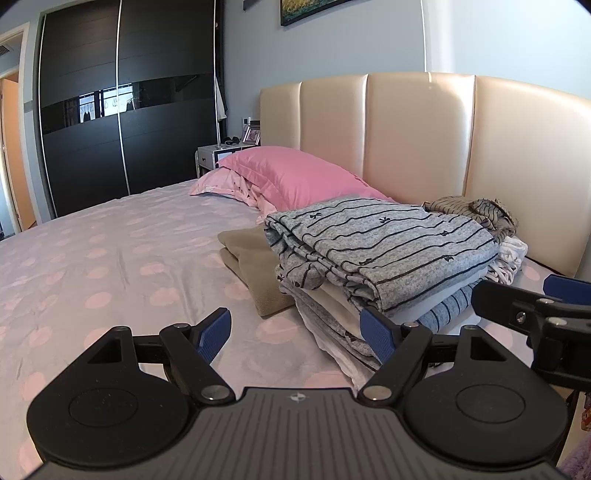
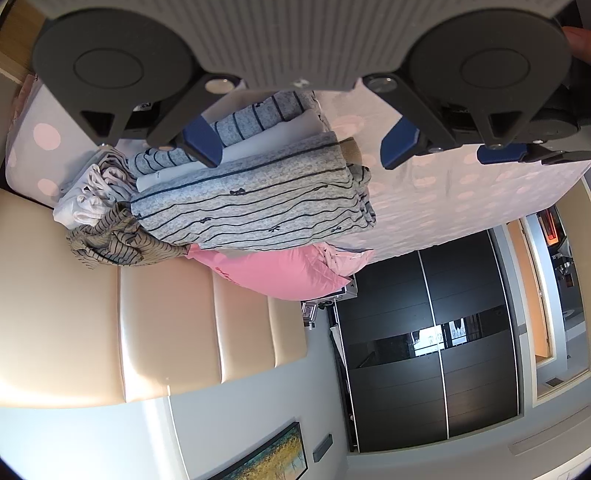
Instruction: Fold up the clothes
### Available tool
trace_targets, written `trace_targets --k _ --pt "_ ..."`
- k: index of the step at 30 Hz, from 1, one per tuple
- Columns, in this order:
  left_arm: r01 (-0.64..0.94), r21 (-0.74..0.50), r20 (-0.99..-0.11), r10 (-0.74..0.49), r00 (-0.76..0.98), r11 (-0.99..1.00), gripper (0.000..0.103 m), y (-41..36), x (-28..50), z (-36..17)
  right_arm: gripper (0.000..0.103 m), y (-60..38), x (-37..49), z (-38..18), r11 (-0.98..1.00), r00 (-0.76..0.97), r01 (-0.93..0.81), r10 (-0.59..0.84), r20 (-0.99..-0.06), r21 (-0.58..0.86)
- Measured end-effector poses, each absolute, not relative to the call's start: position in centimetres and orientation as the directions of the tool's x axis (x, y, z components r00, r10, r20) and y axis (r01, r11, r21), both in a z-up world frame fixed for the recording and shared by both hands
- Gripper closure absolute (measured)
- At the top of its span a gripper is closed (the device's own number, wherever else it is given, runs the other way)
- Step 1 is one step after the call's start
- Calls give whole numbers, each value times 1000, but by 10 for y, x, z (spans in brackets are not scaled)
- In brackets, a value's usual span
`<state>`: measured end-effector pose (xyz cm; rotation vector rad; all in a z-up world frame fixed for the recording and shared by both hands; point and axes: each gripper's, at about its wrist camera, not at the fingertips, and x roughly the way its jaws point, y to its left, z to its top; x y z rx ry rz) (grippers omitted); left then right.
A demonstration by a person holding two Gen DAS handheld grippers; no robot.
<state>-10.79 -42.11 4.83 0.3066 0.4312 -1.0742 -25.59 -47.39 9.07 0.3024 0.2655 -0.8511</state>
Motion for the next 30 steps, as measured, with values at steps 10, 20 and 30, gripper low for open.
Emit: trace_targets --k 10,20,30 --pt "894 33 -477 -778 408 448 27 -419 -108 50 9 -473 -255 91 621 632 768 -694 -346 156" --pt "892 34 -480 -776 409 450 27 -420 -108 51 9 -472 -254 91 624 634 766 -693 -344 154" --pt "892 45 -485 -771 413 449 27 -420 -109 50 8 -471 -254 92 624 633 767 -693 -346 152"
